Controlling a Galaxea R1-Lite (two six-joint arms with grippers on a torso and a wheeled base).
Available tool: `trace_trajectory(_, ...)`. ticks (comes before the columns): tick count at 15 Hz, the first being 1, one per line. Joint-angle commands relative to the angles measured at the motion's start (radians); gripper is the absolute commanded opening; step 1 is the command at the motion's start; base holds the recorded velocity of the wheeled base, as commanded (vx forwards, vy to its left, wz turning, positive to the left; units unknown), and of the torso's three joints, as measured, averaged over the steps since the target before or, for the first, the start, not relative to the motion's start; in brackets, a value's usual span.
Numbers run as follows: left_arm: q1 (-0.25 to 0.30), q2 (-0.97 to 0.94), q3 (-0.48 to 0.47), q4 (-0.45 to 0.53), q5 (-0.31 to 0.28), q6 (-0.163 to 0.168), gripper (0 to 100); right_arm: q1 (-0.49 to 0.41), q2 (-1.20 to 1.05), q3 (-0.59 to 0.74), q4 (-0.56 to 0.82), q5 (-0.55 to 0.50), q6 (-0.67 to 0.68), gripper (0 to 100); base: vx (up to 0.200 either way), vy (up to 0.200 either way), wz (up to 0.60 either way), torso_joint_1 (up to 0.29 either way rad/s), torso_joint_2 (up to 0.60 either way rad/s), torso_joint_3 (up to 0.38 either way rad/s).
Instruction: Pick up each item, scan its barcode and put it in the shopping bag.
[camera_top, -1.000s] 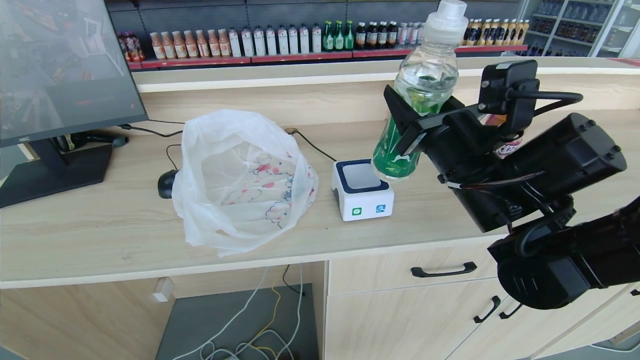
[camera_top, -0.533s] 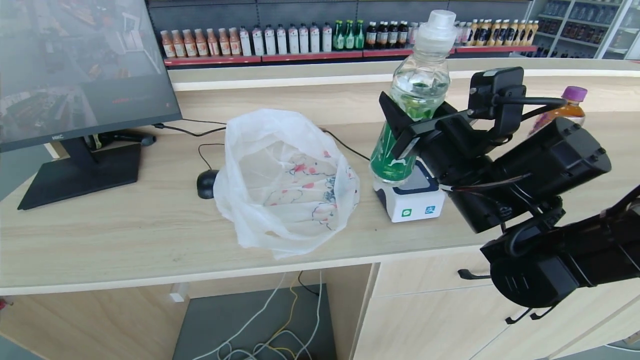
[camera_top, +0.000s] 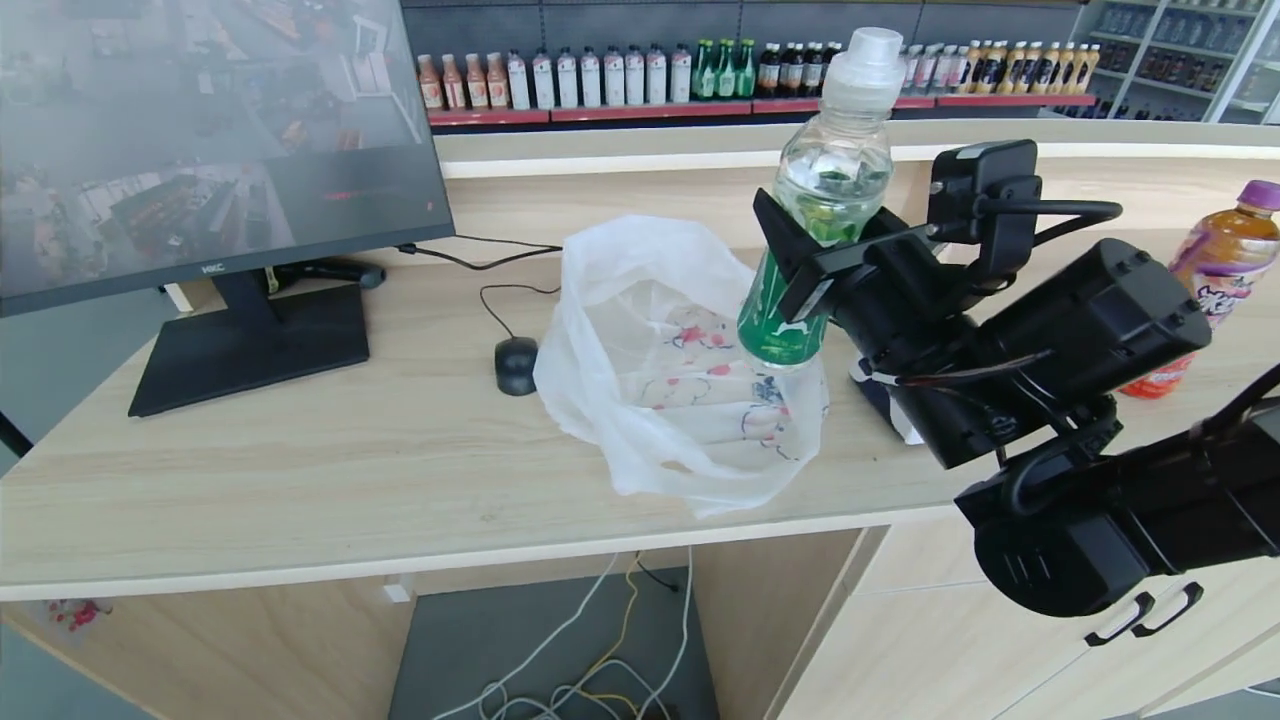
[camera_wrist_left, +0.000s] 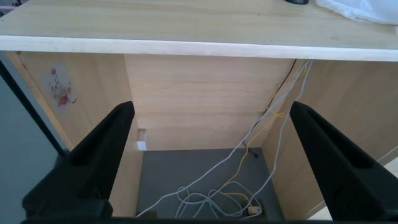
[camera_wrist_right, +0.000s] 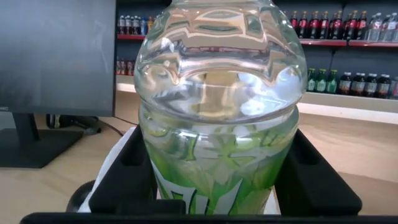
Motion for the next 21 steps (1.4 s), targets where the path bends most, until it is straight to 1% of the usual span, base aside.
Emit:
trace_trajectory(1,0.001,0.000,0.000,0.000,0.001,0.001,100,0.006,0.008,-0.007,-0.001,0.000,-0.003,0,0.000,0.000,0.00,0.000,0.00,0.000)
trace_trajectory(3,-0.001,0.000,0.000,0.000,0.000,0.003,100,0.009,0.010,-0.026,-0.001,0.000,-0.003,0,0.000,0.000,0.00,0.000,0.00,0.000)
trace_trajectory(8,0.001,0.000,0.000,0.000,0.000,0.003,100,0.038,0.027,-0.013,-0.001,-0.003,-0.002,0,0.000,0.000,0.00,0.000,0.00,0.000)
trace_trajectory(12,0.001,0.000,0.000,0.000,0.001,0.001,100,0.035,0.040,-0.023,-0.001,-0.001,0.001,0,0.000,0.000,0.00,0.000,0.00,0.000)
trace_trajectory(13,0.001,0.000,0.000,0.000,0.000,0.001,100,0.034,0.040,-0.024,0.014,-0.001,0.006,0,0.000,0.000,0.00,0.000,0.00,0.000)
trace_trajectory(15,0.001,0.000,0.000,0.000,0.001,0.001,100,0.027,0.034,-0.038,0.115,0.000,0.014,0,0.000,0.000,0.00,0.000,0.00,0.000)
trace_trajectory(16,0.001,0.000,0.000,0.000,0.000,0.001,100,0.027,0.033,-0.059,0.144,0.000,0.015,0,0.000,0.000,0.00,0.000,0.00,0.000)
trace_trajectory(18,0.001,0.000,0.000,0.000,0.000,0.001,100,0.018,0.053,-0.205,0.282,0.000,0.032,0,0.000,0.000,0.00,0.000,0.00,0.000)
trace_trajectory(19,0.001,0.000,0.000,0.000,0.000,0.001,100,0.015,0.063,-0.245,0.308,0.002,0.035,0,0.000,0.000,0.00,0.000,0.00,0.000)
trace_trajectory(21,0.001,0.000,0.000,0.000,0.001,0.001,100,0.015,0.126,-0.408,0.400,0.005,0.050,0,0.000,0.000,0.00,0.000,0.00,0.000)
